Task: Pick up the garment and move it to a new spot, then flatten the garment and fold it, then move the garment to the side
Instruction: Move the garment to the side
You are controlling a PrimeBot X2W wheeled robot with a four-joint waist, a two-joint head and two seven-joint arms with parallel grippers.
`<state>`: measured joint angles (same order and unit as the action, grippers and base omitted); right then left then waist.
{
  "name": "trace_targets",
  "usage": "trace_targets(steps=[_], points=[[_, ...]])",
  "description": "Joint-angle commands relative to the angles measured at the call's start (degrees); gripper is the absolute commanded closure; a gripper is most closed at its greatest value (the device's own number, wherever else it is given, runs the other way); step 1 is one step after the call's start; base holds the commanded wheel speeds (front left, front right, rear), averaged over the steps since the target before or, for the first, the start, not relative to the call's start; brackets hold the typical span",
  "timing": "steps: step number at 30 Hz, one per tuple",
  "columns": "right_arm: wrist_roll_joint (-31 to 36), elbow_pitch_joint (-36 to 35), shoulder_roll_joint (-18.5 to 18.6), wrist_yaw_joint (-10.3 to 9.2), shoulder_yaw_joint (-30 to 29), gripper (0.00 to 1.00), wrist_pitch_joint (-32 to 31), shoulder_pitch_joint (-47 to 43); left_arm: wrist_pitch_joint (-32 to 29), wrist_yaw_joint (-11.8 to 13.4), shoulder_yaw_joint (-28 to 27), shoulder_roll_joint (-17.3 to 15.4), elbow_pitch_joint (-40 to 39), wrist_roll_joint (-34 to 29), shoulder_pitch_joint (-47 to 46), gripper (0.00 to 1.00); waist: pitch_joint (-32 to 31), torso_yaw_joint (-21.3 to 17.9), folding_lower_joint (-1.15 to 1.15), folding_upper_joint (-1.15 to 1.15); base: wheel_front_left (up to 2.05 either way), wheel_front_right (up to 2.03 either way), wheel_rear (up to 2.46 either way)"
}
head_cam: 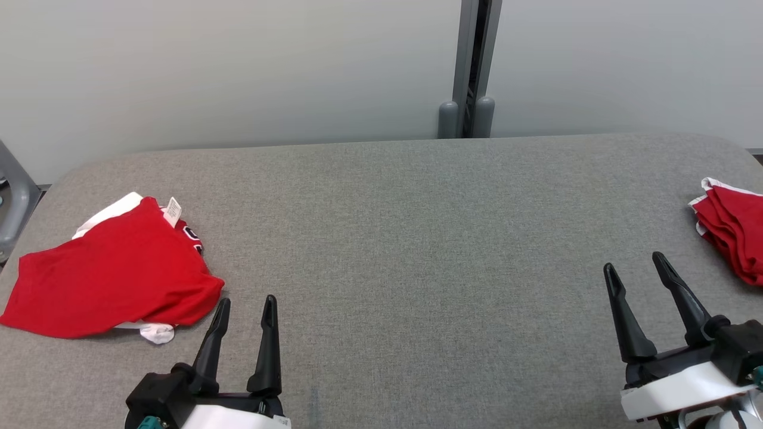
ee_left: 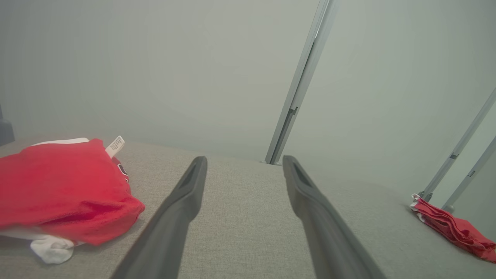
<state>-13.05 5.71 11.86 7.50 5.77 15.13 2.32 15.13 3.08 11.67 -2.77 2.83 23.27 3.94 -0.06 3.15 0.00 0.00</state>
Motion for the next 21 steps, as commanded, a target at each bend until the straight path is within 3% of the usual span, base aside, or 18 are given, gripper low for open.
trace_targets(steps=[1,21], points=[[0.6,-0.1,0.0,-0.02,-0.2,0.0,0.0,-0.5,0.0,0.2,-0.1,-0.2,-0.2,-0.2,0.1,0.0,0.0,0.0,0.0,0.0,0.0,0.0,0.0],[-1.1,0.3,-0.7,-0.02,-0.4,0.0,0.0,-0.2,0.0,0.1,0.1,-0.3,0.1,-0.7,-1.6,0.0,0.8,0.3,0.0,0.0,0.0,0.0,0.0]])
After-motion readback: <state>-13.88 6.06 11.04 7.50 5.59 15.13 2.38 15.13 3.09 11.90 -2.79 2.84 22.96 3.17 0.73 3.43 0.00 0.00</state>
